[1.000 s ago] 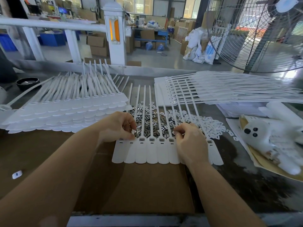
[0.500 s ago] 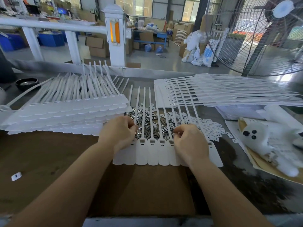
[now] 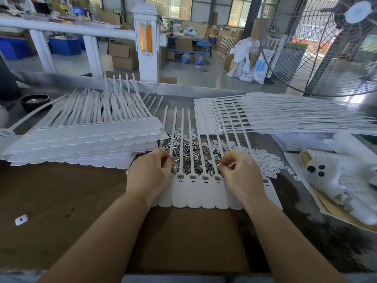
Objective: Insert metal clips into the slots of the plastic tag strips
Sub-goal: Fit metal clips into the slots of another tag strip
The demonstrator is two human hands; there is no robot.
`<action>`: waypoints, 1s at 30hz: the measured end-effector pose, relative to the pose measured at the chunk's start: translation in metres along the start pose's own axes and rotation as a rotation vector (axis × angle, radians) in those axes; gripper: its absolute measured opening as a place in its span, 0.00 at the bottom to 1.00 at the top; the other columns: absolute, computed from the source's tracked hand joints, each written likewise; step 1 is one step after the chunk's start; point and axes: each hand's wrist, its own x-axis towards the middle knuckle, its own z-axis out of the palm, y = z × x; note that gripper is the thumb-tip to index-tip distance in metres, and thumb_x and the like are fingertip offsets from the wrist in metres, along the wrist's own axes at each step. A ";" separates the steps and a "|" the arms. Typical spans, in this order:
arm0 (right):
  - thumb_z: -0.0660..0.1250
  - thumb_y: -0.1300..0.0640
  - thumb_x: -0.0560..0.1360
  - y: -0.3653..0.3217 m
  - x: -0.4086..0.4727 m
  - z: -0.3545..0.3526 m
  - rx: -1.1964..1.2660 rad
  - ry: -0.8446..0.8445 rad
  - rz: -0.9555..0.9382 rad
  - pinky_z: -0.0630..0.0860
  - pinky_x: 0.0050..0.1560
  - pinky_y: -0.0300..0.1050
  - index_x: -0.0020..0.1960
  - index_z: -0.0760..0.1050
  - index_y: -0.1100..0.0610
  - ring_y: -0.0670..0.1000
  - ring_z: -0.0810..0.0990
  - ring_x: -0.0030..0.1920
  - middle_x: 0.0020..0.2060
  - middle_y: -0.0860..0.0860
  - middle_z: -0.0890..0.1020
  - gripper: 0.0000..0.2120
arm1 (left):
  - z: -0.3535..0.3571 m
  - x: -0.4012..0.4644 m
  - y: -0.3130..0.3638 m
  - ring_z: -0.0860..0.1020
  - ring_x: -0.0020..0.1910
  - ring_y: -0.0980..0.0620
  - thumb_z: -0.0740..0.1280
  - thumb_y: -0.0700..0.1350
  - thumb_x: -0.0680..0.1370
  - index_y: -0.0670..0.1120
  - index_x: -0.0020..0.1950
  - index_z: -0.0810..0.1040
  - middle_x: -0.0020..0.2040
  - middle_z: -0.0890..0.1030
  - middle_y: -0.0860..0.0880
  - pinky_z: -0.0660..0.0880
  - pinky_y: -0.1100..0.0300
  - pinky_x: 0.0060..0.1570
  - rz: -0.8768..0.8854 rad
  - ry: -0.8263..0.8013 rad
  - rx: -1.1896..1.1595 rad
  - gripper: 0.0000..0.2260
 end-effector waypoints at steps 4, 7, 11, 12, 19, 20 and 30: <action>0.67 0.63 0.74 -0.003 -0.002 0.002 0.084 0.040 -0.021 0.66 0.36 0.24 0.47 0.78 0.54 0.40 0.73 0.36 0.38 0.44 0.77 0.05 | -0.001 0.000 0.000 0.72 0.33 0.56 0.61 0.51 0.79 0.52 0.46 0.76 0.34 0.78 0.53 0.65 0.59 0.32 -0.013 -0.010 -0.015 0.06; 0.66 0.63 0.75 -0.005 -0.003 0.002 0.112 0.033 -0.034 0.70 0.41 0.28 0.49 0.80 0.55 0.43 0.76 0.40 0.41 0.47 0.80 0.07 | -0.001 0.000 0.000 0.71 0.33 0.58 0.61 0.51 0.79 0.51 0.47 0.76 0.34 0.76 0.54 0.64 0.61 0.31 -0.018 -0.008 -0.013 0.07; 0.66 0.63 0.75 -0.013 -0.004 0.003 0.119 0.055 -0.076 0.74 0.51 0.42 0.46 0.80 0.56 0.49 0.77 0.47 0.41 0.47 0.79 0.05 | -0.003 0.000 0.001 0.71 0.34 0.56 0.61 0.51 0.79 0.50 0.48 0.77 0.35 0.77 0.54 0.64 0.62 0.31 -0.021 -0.018 -0.016 0.07; 0.66 0.63 0.75 -0.016 -0.004 0.002 0.141 0.054 -0.087 0.74 0.51 0.41 0.47 0.80 0.57 0.49 0.77 0.47 0.41 0.47 0.80 0.05 | -0.003 -0.001 0.001 0.72 0.35 0.55 0.61 0.51 0.79 0.50 0.49 0.77 0.36 0.77 0.54 0.65 0.60 0.33 -0.019 -0.020 -0.016 0.08; 0.69 0.61 0.74 -0.044 -0.011 0.015 0.197 -0.143 -0.122 0.77 0.50 0.40 0.47 0.81 0.56 0.46 0.80 0.43 0.42 0.49 0.83 0.04 | -0.004 -0.001 0.001 0.72 0.36 0.55 0.62 0.51 0.79 0.50 0.49 0.78 0.36 0.77 0.54 0.64 0.59 0.36 -0.039 -0.022 -0.050 0.08; 0.69 0.61 0.73 -0.048 -0.011 0.018 0.192 -0.171 -0.118 0.77 0.49 0.40 0.46 0.82 0.56 0.46 0.80 0.43 0.42 0.49 0.83 0.04 | -0.004 -0.001 0.001 0.72 0.36 0.54 0.62 0.51 0.79 0.50 0.49 0.78 0.36 0.77 0.54 0.64 0.59 0.37 -0.043 -0.021 -0.052 0.08; 0.69 0.57 0.73 -0.057 -0.008 0.027 0.146 -0.300 0.010 0.75 0.46 0.41 0.46 0.84 0.54 0.47 0.79 0.44 0.40 0.48 0.82 0.05 | -0.003 0.000 0.001 0.73 0.39 0.53 0.62 0.51 0.79 0.50 0.50 0.78 0.39 0.77 0.54 0.66 0.60 0.39 -0.039 -0.013 -0.028 0.08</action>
